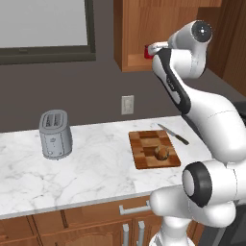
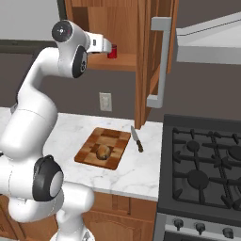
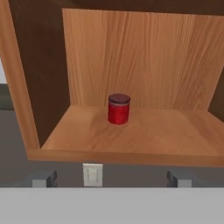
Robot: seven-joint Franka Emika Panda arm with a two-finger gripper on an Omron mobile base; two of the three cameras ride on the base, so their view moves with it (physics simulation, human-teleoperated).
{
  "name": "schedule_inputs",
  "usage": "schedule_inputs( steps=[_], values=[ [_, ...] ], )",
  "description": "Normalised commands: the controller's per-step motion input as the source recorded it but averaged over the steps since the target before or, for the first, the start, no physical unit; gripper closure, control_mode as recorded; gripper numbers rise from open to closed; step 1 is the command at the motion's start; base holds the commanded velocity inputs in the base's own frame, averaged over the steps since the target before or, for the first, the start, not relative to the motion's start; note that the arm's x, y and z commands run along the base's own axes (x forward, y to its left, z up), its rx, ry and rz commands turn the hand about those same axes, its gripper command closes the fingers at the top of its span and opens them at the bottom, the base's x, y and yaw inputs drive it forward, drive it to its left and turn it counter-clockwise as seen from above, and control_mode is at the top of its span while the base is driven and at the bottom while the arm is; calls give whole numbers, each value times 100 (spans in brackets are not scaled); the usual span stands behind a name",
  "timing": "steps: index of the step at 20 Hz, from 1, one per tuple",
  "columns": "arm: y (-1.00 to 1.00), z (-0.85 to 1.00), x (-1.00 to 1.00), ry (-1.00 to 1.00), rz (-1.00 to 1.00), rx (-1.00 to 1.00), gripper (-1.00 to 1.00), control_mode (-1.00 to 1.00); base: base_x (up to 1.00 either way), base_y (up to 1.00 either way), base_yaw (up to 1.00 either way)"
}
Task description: Pick the bread, place it on the cutting board, pick the jam, place it on the counter, and close the cabinet.
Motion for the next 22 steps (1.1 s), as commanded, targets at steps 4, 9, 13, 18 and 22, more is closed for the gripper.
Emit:
schedule_inputs(
  steps=[4,9,13,18,22],
  values=[
    [0,0,23,0,0,0,-100,-100,0,0,0],
    [0,-4,19,0,0,0,-100,-100,0,0,0],
    [0,-12,13,0,0,0,-100,-100,0,0,0],
    [0,-11,14,0,0,0,-100,-100,0,0,0],
    [0,-3,19,0,0,0,-100,-100,0,0,0]
  ],
)
